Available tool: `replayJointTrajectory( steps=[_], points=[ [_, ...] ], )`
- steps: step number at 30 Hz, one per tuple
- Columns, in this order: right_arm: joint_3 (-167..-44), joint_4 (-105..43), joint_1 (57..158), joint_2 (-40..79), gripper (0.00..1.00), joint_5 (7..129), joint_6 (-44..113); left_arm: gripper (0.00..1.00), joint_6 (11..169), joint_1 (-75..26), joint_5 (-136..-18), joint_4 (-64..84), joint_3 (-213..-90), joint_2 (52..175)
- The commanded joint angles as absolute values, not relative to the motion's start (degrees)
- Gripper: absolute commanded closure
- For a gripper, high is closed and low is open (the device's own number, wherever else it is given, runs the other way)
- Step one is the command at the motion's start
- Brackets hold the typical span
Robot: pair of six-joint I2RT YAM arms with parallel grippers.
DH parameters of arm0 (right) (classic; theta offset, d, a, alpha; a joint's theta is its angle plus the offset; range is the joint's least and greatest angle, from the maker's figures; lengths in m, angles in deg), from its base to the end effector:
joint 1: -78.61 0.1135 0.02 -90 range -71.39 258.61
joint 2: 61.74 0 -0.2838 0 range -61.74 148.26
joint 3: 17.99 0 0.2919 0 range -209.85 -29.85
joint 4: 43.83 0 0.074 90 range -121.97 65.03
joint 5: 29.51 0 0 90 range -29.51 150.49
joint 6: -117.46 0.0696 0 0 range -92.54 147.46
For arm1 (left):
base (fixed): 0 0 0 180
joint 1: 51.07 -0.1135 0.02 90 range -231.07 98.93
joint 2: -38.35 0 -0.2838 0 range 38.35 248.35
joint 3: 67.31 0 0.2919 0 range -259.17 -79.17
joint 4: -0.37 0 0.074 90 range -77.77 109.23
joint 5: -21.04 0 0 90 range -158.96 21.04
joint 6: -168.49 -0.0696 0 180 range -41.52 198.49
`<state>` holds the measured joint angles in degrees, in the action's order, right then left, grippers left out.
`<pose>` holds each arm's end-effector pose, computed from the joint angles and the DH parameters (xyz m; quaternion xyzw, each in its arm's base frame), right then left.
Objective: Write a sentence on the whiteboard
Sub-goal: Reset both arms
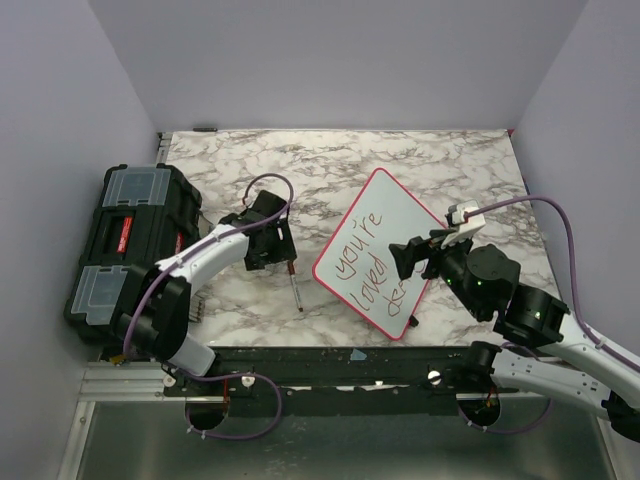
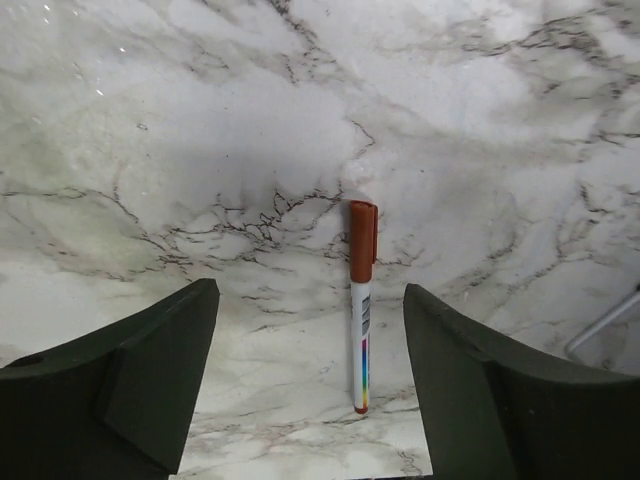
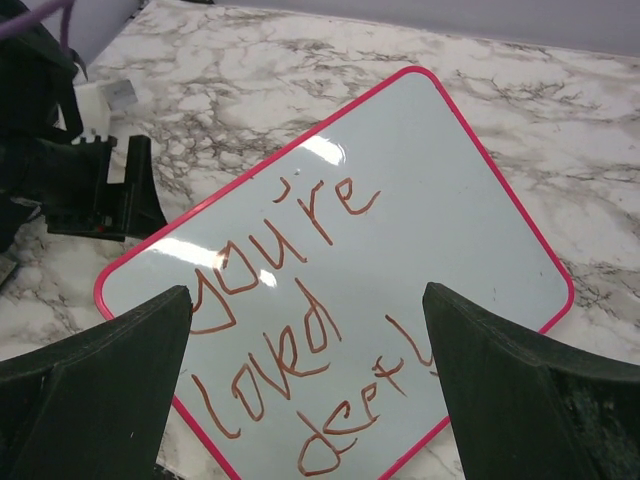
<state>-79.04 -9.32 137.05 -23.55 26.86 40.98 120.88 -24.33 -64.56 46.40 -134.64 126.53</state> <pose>0.1350 0.1461 0.3757 -0.1146 0.7556 0.1738 0.6211 0.3061 -0.1482 0.1614 -0.1409 0.9688 -0.0826 0.1862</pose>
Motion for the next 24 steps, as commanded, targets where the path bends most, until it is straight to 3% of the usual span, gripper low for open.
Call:
replayJointTrajectory(
  steps=[1, 3, 17, 24],
  points=[
    [-80.3, -6.7, 137.2, -24.0, 0.00, 25.2, 41.9, 0.18, 117.5, -24.2, -60.9, 48.5, -135.4, 118.7],
    [-80.9, -6.0, 137.2, -24.0, 0.00, 25.2, 42.3, 0.02, 116.2, -24.2, -59.3, 50.0, -135.8, 116.1],
    [-81.8, -0.8, 137.2, -26.7, 0.00, 25.5, 52.4, 0.02, 106.5, -24.3, -56.7, 59.8, -139.1, 93.2],
    [-81.9, 4.0, 137.2, -29.7, 0.00, 25.0, 56.3, 0.02, 102.5, -24.3, -56.6, 55.3, -130.1, 76.9]
  ],
)
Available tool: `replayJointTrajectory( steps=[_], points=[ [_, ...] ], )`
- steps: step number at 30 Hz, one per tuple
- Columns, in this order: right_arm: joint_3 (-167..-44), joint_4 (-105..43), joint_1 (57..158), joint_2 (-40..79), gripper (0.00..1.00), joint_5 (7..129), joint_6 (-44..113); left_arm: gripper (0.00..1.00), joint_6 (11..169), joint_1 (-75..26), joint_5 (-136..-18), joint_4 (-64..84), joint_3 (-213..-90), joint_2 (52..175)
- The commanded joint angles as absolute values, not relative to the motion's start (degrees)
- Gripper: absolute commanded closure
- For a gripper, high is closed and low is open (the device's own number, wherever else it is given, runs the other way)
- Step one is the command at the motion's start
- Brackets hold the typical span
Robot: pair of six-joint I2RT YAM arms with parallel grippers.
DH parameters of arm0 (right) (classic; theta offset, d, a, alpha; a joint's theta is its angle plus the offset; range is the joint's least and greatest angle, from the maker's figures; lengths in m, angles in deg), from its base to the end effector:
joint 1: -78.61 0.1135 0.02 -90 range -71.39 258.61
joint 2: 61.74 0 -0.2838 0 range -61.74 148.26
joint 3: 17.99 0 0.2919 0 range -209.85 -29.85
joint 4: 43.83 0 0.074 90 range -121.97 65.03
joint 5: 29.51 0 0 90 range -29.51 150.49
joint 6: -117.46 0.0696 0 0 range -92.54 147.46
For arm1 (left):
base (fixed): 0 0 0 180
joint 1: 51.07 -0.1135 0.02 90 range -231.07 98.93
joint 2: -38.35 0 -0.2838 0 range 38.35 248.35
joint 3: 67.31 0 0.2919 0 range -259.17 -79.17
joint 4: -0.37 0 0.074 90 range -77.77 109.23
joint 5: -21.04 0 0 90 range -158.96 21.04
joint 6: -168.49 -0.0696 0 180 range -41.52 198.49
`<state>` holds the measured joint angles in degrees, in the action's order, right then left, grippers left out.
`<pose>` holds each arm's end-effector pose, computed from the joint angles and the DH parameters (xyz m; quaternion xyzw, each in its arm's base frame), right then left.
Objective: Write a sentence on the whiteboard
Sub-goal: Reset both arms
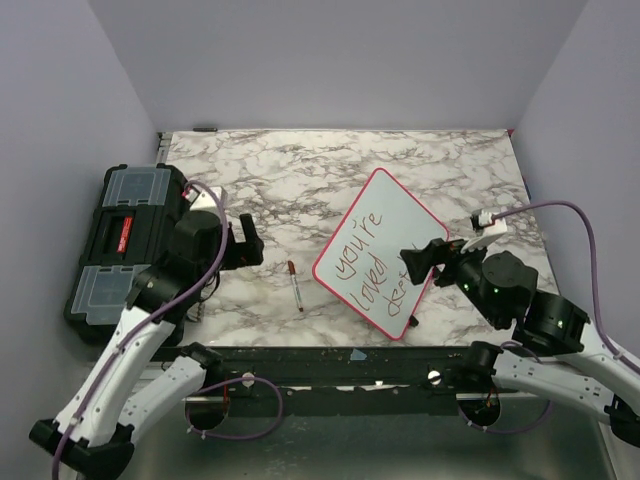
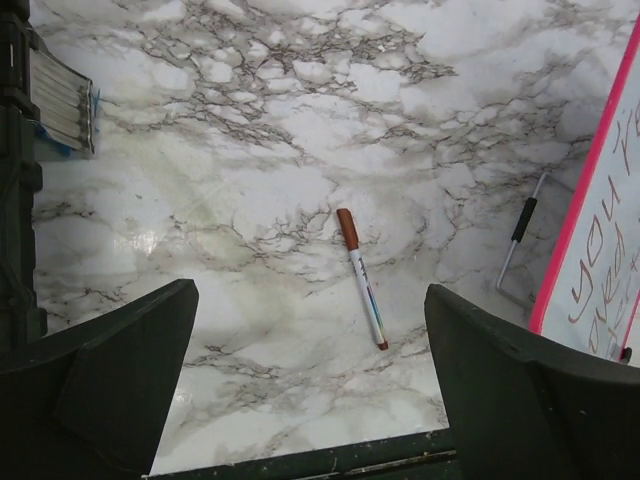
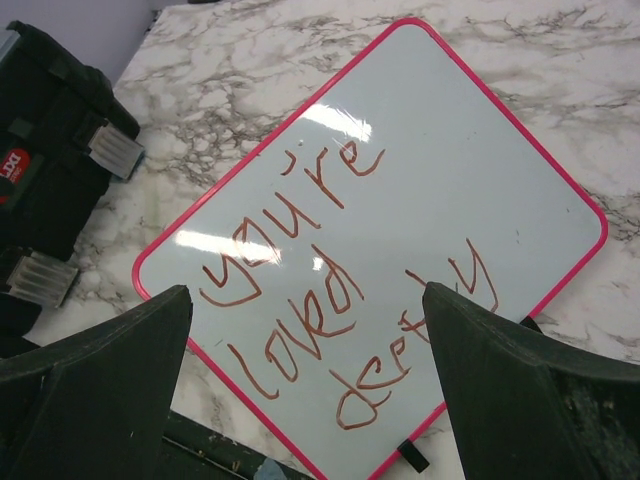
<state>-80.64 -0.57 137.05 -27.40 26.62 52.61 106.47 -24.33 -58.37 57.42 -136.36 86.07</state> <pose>0.1220 0.1245 0.3780 -0.0473 0.7777 0.2161 0.5884 0.1992 -0.0860 0.3465 -0.0517 0.8856 -0.1358 0.4412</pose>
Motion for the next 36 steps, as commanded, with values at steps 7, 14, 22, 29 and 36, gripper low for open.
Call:
replayJointTrajectory(
  steps=[7, 14, 22, 29, 36],
  points=[
    [-79.4, 7.2, 137.2, -35.3, 0.00, 24.6, 59.2, 0.02, 102.6, -24.3, -56.1, 49.7, -120.8, 60.4],
    [-78.0, 9.8, 137.2, -39.0, 0.00, 22.4, 62.8, 0.02, 103.5, -24.2, -56.3, 50.0, -119.4, 57.2],
    [-76.7, 10.0, 137.2, -39.6, 0.00, 22.0, 63.8, 0.01, 101.8, -24.2, -58.5, 49.0, -118.7, 57.5],
    [-76.4, 9.7, 137.2, -39.0, 0.00, 22.0, 63.6, 0.02, 101.2, -24.2, -59.2, 48.9, -118.6, 57.6],
    [-76.5, 9.6, 137.2, -39.1, 0.00, 22.1, 63.5, 0.02, 100.9, -24.2, -59.3, 49.1, -118.6, 57.8]
  ],
)
